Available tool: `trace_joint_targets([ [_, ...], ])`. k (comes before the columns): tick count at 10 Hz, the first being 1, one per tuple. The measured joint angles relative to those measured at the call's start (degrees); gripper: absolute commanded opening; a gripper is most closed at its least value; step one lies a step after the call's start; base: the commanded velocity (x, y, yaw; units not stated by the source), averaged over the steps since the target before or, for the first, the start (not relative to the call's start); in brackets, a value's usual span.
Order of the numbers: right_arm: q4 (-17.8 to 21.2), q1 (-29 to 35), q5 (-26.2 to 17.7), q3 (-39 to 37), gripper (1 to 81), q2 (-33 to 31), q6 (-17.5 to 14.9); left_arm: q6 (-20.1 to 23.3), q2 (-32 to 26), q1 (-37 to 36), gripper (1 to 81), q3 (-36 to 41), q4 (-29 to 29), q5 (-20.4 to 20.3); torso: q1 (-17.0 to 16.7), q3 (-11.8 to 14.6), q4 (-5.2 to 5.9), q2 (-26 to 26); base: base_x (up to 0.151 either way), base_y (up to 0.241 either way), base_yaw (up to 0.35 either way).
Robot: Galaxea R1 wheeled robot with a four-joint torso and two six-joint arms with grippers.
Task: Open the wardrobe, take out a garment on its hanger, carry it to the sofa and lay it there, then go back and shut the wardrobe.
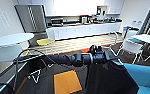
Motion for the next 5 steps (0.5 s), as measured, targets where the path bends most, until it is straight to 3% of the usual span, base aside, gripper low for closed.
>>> trace_joint_targets([
  [2,0.00,0.01,0.11,0.02,81.1,0.00,0.02,0.05,1.49,-0.01,1.0,-0.57,0.02,0.72,0.00,-0.42,0.00,0.00,0.000,0.000,-0.230],
  [5,0.02,0.06,0.11,0.00,81.1,0.00,0.02,0.02,2.21,0.10,1.0,-1.49,0.21,1.32,0.00,-4.72,0.00,0.02,0.000,0.000,-0.230],
])
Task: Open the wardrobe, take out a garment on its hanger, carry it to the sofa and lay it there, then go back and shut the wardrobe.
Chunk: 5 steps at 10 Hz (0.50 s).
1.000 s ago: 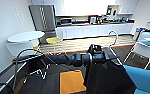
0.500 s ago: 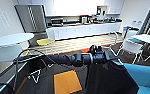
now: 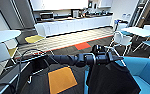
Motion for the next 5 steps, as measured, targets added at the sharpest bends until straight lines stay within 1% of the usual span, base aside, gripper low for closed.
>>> trace_joint_targets([
  [1,-0.02,0.28,-0.07,0.02,81.1,0.00,-0.07,-0.05,-0.20,0.22,1.0,-0.72,0.00,0.94,0.04,-0.37,0.00,0.02,0.000,0.000,-0.230],
  [2,-0.02,0.67,0.11,0.02,81.1,0.00,-0.07,-0.02,0.05,0.11,1.0,-0.83,0.00,0.41,0.00,-0.81,0.00,0.02,0.000,0.000,-0.208],
  [5,0.00,0.55,0.04,0.00,81.1,0.00,-0.07,0.02,0.77,0.06,1.0,-1.07,0.04,0.67,0.02,-0.78,0.00,0.02,0.000,0.000,-0.175],
])
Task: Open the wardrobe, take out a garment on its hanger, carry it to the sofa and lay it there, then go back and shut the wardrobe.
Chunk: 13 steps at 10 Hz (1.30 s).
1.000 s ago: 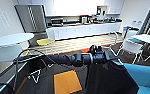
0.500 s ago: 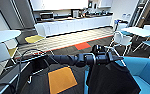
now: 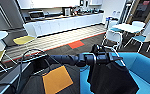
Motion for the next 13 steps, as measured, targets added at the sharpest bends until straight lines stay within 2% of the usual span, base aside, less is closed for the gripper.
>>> trace_joint_targets([
  [7,0.02,0.00,0.00,0.02,81.1,0.02,0.07,0.00,-0.79,0.02,1.0,0.55,0.00,0.27,0.00,-0.02,0.00,0.00,0.000,0.000,-0.174],
  [11,0.06,0.09,0.10,0.02,81.1,0.02,0.02,0.00,-1.32,0.02,1.0,0.99,0.00,0.20,0.00,-0.02,0.00,0.00,0.021,0.000,0.000],
  [13,0.06,0.02,0.07,0.02,81.1,0.02,0.02,0.01,-1.99,0.52,1.0,2.43,1.95,0.18,0.00,-0.02,0.00,0.00,0.000,0.000,0.000],
])
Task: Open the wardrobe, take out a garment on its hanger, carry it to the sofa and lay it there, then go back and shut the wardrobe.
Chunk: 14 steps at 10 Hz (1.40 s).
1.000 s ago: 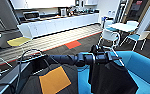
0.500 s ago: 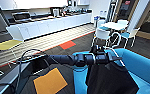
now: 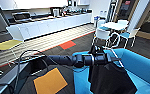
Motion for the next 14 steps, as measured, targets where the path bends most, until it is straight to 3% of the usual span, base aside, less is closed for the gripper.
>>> trace_joint_targets([
  [5,0.00,0.00,0.02,0.00,81.1,-0.02,0.00,-0.01,1.74,1.51,1.0,-2.38,0.52,0.45,0.00,0.00,0.00,0.00,0.000,0.000,0.000],
  [14,0.00,0.01,0.13,0.00,81.1,-0.02,-0.02,0.02,4.36,2.84,1.0,-4.44,0.80,2.29,-0.04,-0.02,0.00,0.00,0.098,0.000,0.000],
])
